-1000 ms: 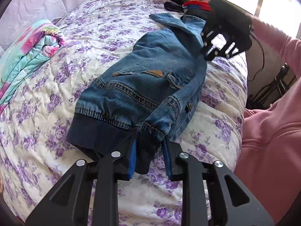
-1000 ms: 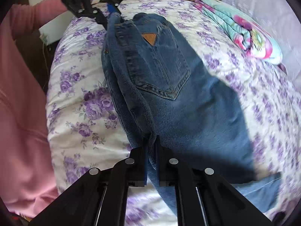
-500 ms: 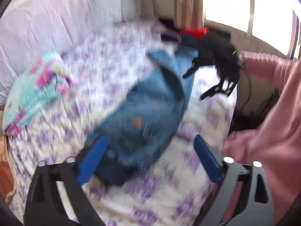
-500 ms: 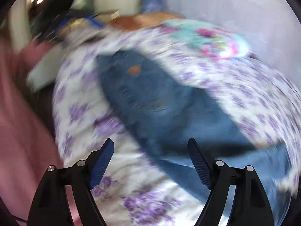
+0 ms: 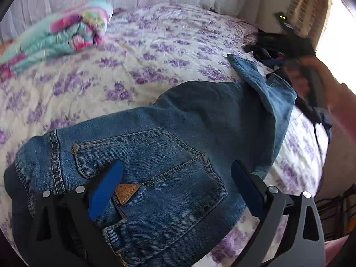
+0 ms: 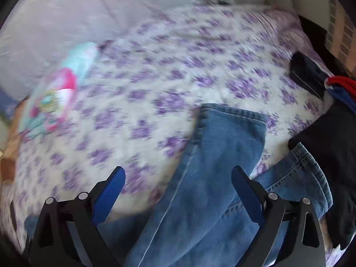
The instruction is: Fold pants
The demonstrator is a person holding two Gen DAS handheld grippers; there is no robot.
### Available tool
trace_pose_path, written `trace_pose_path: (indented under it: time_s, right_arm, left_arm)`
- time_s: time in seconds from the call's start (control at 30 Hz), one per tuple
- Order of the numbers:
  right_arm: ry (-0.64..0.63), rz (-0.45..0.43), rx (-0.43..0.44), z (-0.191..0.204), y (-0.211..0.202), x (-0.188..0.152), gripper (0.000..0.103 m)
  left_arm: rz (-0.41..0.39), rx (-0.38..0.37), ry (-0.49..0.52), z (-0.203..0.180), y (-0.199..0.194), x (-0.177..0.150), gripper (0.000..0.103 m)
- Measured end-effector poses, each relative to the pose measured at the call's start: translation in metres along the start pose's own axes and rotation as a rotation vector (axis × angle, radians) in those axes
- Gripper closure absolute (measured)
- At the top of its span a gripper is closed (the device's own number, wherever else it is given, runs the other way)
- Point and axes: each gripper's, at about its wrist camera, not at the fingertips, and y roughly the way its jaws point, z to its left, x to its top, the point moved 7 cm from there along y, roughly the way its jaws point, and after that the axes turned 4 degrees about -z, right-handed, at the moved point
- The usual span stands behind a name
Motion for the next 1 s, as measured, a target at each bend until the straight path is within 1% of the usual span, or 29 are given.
trace_pose_path:
  time_s: [0.03,0.07,0.1,0.17,0.2,0.27,0.33,0.4,0.43,0.5,0.57,0.63,0.67,0.73,0.77,0.83,0.9,0.93,0.97,1.0]
  right_arm:
    - [-0.01,0.023,-0.031,0.001,0.013,0.003,0.016]
    - [-0.027,0.045,-0.085,0.002,0.025,0.005,0.018]
    - [-0.043,0.074,-0.143,0.003,0.037,0.006,0.022]
    - [-0.054,0.132,-0.175,0.007,0.054,0.002,0.025]
    - [-0.068,0.175,-0.196,0.011,0.063,-0.002,0.025]
    - [-0.085,0.215,-0.247,0.012,0.073,-0.008,0.025]
    - [-0.104,0.236,-0.272,0.012,0.079,-0.012,0.024]
    - [-0.104,0.237,-0.267,0.011,0.078,-0.012,0.025]
    - [-0.103,0.239,-0.263,0.009,0.076,-0.012,0.027]
    - [-0.099,0.24,-0.266,0.004,0.071,-0.014,0.041]
    - [-0.079,0.247,-0.276,-0.005,0.063,-0.017,0.051]
    - [-0.075,0.259,-0.279,-0.011,0.058,-0.017,0.058]
    - [-0.08,0.264,-0.273,-0.013,0.057,-0.018,0.062]
    - [-0.069,0.265,-0.244,-0.013,0.053,-0.019,0.081]
    - [-0.05,0.265,-0.22,-0.014,0.05,-0.018,0.092]
    - [-0.026,0.224,-0.182,-0.014,0.036,-0.012,0.093]
    - [-0.005,0.153,-0.12,-0.015,0.012,-0.004,0.095]
    - [0.021,0.115,-0.075,-0.018,-0.003,0.0,0.095]
    - [0.059,0.056,0.003,-0.023,-0.023,0.005,0.095]
    - [0.087,0.014,0.061,-0.029,-0.037,0.01,0.095]
  left_arm:
    - [-0.017,0.012,0.025,-0.002,0.0,-0.002,0.007]
    - [-0.031,0.005,0.034,-0.002,0.0,-0.003,0.005]
    - [-0.043,-0.008,0.035,-0.001,0.002,-0.004,0.005]
    - [-0.049,-0.02,0.029,0.0,0.002,0.0,0.005]
    - [-0.051,-0.023,0.028,0.002,0.003,0.0,0.005]
    - [-0.056,-0.022,0.034,0.002,0.003,0.0,0.005]
    - [-0.06,-0.023,0.038,0.001,0.002,0.0,0.005]
    - [-0.062,-0.035,0.033,0.001,0.001,0.0,0.005]
    - [-0.064,-0.044,0.026,0.002,0.0,0.0,0.005]
    - [-0.065,-0.058,0.016,0.003,0.0,0.001,0.005]
    - [-0.066,-0.057,0.017,0.003,-0.001,0.0,0.005]
    - [-0.066,-0.054,0.018,0.003,-0.001,0.0,0.005]
    - [-0.066,-0.054,0.018,0.003,-0.001,0.0,0.005]
    - [-0.068,-0.058,0.016,0.003,-0.002,0.0,0.005]
    - [-0.067,-0.057,0.017,0.003,-0.001,0.0,0.005]
    - [-0.07,-0.061,0.015,0.003,-0.002,0.001,0.005]
    - [-0.071,-0.061,0.016,0.002,-0.002,0.001,0.005]
    - [-0.071,-0.061,0.017,0.002,-0.002,0.001,0.005]
    - [-0.072,-0.059,0.018,0.002,-0.002,0.0,0.005]
    - [-0.073,-0.057,0.018,0.002,-0.002,0.0,0.005]
